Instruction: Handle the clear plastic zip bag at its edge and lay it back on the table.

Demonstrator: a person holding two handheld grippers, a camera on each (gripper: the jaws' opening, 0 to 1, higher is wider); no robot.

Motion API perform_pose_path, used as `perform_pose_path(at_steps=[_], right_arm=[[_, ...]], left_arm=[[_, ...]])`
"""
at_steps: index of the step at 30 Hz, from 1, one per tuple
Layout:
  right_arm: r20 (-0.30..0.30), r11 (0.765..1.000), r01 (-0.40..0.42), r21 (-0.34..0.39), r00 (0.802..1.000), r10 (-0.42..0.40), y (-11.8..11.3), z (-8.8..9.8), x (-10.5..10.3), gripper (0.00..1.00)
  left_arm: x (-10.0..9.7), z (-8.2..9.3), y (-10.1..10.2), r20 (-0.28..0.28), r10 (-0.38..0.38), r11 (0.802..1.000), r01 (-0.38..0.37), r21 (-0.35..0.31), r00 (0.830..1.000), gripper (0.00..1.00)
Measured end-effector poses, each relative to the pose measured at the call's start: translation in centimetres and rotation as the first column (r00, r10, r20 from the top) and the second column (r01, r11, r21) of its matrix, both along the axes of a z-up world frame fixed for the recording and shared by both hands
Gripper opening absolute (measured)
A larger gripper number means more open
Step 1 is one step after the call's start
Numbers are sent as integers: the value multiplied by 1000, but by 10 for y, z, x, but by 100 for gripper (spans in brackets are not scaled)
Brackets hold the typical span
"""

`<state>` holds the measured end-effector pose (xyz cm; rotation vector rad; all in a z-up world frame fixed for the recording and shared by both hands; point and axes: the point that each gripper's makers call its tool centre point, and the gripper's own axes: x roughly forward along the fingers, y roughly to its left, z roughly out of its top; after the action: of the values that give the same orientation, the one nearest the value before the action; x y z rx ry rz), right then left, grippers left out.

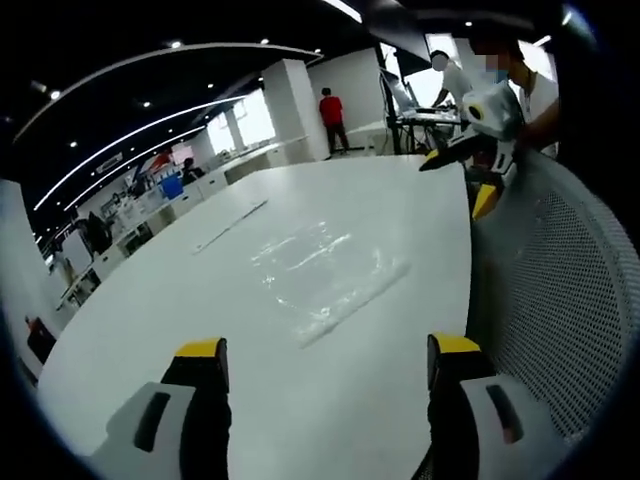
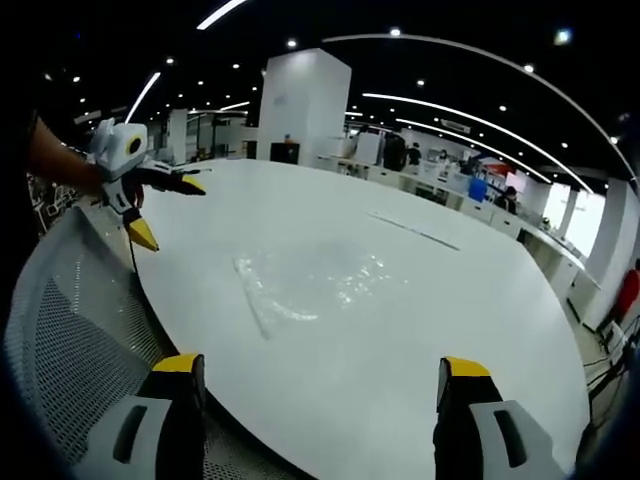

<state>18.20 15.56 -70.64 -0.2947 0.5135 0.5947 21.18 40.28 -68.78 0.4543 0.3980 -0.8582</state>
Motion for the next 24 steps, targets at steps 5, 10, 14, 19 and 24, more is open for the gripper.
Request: perform_pose_path(at_steps=[5,10,14,19,24], right_arm=[[-3,1000,1,-2,1000,-1,-1,-1,0,97],[-4,1000,-1,-2,1000,1,0,-1,0,97],[-3,1000,-4,-1,1000,3,0,-1,0,97],[1,1000,2,-1,1000,-2,-1,0,1,97],[-3,1000,3,-2,1000,-3,-1,-1,0,96]], left_arm=[[6,-2,0,8,-30,998,30,46,1000,77],[11,-4,-5,1,-70,995,70,76,998,73],[15,-6,-11,-6,-105,990,105,95,994,71],[22,-10,-13,-9,-134,983,134,125,991,70],[29,-10,-18,6,-177,973,174,154,984,61]])
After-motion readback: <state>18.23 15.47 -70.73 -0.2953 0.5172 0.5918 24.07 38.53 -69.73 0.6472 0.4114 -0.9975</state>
